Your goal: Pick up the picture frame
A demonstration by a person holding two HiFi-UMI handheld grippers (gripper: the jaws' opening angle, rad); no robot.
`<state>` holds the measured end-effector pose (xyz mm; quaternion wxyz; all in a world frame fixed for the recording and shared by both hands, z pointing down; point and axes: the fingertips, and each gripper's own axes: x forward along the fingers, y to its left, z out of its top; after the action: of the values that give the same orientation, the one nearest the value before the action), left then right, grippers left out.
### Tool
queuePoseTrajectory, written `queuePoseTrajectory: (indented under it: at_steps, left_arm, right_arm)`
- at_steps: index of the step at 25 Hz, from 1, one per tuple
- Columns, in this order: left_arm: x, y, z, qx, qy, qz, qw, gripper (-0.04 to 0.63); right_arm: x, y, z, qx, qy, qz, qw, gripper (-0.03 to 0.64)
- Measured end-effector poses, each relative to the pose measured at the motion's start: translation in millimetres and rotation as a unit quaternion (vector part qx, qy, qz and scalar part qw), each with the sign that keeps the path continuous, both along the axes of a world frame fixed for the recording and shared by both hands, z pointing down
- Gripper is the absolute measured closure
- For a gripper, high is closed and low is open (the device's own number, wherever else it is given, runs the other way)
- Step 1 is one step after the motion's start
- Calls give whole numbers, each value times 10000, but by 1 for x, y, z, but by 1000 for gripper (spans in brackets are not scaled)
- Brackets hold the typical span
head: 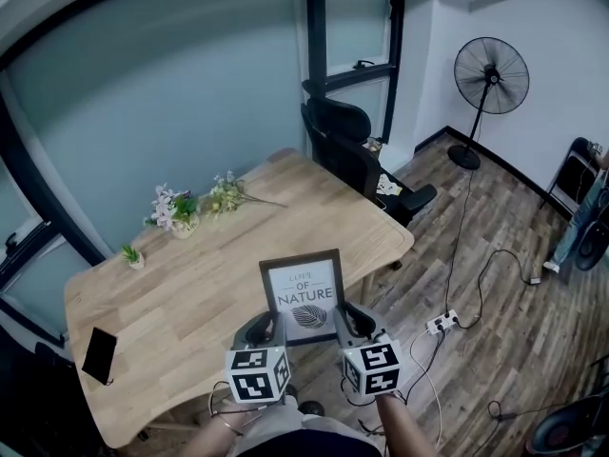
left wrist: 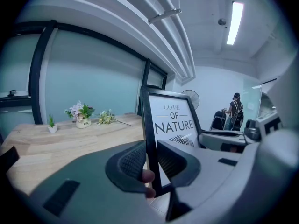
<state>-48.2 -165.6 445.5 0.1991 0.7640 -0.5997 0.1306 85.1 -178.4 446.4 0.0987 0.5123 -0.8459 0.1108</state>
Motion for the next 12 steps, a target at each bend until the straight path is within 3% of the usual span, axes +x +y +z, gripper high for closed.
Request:
queuePoseTrajectory:
  at_steps: [12]
  left_arm:
    - [10,-3,-8,65,-84,100,9999,528]
  right_arm:
    - [10,-1,-9,117,-41,54,9999,548]
